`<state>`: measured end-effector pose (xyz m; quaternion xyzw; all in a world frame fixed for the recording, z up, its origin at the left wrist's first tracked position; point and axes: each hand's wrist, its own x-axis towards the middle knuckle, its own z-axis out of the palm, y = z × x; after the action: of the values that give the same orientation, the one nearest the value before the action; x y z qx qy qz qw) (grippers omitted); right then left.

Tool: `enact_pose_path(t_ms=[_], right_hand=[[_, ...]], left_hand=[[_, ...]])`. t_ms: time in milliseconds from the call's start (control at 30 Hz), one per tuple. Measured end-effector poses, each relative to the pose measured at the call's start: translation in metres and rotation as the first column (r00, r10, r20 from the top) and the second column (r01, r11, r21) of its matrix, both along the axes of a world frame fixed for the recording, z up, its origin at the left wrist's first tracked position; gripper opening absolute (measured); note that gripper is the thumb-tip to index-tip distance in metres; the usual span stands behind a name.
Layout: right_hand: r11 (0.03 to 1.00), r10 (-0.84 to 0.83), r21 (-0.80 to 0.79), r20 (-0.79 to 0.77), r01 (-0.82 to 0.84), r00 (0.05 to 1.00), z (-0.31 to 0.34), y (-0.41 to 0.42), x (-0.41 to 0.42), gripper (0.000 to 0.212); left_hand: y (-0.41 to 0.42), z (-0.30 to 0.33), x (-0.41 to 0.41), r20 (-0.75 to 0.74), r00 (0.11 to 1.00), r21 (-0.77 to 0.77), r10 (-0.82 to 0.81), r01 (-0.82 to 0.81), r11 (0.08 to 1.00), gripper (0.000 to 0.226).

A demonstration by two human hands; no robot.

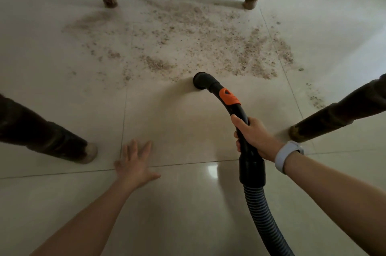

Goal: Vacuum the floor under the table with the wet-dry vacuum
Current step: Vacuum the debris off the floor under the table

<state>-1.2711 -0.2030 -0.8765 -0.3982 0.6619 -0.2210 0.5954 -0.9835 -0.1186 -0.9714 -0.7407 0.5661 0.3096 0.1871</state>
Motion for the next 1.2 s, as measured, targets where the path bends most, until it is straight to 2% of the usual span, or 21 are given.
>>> enact_pose_path(t_ms=[133, 500, 767, 933, 1200], right_hand=[[0.998, 0.06, -0.02, -0.027, -0.06, 0.998, 0.0, -0.001, 0.028, 0.023], [0.991, 0.132, -0.024, -0.002, -0.132, 0.991, -0.001, -0.013, 0.074, 0.023], [0.932, 0.343, -0.064, -0.16, -0.357, 0.925, 0.0, -0.01, 0.1, 0.018], [0.942, 0.307, -0.068, -0.217, -0.329, 0.926, 0.006, -0.013, 0.092, 0.023], [0.947, 0.316, -0.011, -0.143, -0.32, 0.938, 0.018, -0.028, 0.104, 0.024]], left_hand=[[0.011, -0.002, 0.01, -0.004, 0.996, -0.01, 0.087, -0.087, 0.996, 0.109], [0.01, 0.0, 0.015, -0.041, 0.994, 0.017, 0.1, -0.099, 0.995, 0.112], [0.011, 0.0, 0.016, -0.046, 0.994, 0.017, 0.096, -0.096, 0.995, 0.113], [0.011, 0.0, 0.016, -0.034, 0.995, 0.008, 0.089, -0.089, 0.996, 0.113], [0.012, 0.0, 0.022, -0.032, 0.999, 0.027, 0.034, -0.033, 0.999, 0.113]])
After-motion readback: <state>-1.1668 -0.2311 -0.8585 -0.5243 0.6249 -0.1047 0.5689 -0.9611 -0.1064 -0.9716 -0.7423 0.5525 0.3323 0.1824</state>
